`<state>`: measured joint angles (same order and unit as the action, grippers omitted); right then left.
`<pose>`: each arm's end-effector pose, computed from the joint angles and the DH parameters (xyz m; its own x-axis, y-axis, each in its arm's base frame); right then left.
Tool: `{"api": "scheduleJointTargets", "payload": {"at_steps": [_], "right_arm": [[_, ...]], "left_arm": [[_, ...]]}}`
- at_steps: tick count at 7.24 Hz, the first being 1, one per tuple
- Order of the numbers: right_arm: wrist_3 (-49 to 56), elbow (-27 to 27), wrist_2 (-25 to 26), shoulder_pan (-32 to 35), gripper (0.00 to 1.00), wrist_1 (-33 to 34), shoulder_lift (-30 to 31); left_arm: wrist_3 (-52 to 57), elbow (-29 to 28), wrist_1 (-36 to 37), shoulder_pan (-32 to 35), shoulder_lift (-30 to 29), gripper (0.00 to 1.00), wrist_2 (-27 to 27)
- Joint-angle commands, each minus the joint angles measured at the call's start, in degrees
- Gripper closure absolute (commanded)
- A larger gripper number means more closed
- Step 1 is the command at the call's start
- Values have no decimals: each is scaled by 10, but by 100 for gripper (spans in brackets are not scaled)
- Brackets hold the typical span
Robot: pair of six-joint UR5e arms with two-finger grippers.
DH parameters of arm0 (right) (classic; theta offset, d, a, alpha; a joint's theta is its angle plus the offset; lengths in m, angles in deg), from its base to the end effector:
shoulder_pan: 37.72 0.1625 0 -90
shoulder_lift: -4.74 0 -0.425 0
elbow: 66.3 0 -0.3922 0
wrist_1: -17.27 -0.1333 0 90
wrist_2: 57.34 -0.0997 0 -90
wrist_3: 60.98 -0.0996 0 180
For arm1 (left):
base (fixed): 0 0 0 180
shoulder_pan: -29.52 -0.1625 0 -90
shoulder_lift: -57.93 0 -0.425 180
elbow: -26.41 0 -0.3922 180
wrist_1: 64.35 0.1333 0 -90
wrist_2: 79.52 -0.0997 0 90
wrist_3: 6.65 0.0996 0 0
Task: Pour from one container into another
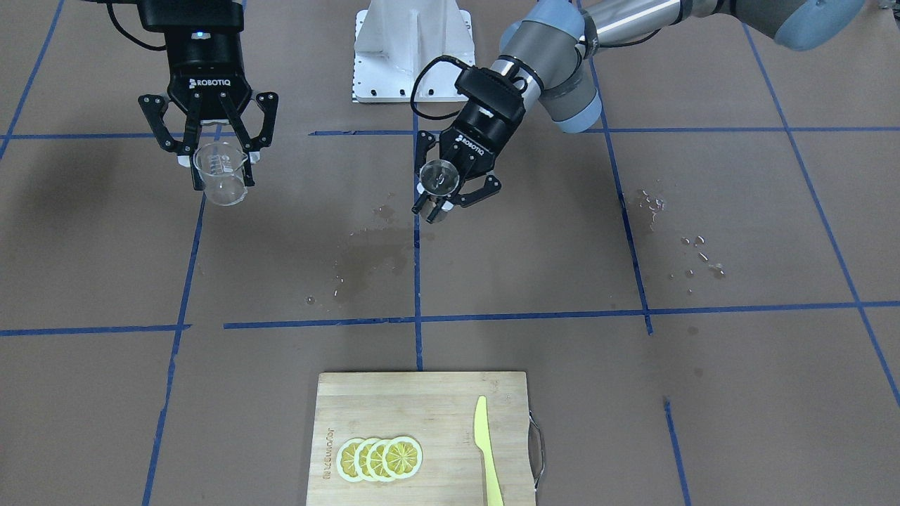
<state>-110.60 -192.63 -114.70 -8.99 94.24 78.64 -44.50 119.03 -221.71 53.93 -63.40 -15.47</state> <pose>-0.3264 -0.3922 0.2041 0.8184 -0.1735 0.5478 -0.4001 0.5122 0.7600 0.4866 -0.4151 0.1912 0.4924 0.5563 -0.6694 0.6088 0.3296 0.7216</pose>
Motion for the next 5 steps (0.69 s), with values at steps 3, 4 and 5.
{"api": "scheduleJointTargets", "payload": {"at_steps": [3,4,5], "right_arm": [[-110,2,-47,18,100,-3,106],[-110,0,-48,18,100,-5,113],[-110,8,-48,17,100,-5,118]], "left_arm": [[-46,21,3,7,63,100,-127],[-60,32,3,12,96,100,-131],[-61,33,4,13,122,100,-163]]}}
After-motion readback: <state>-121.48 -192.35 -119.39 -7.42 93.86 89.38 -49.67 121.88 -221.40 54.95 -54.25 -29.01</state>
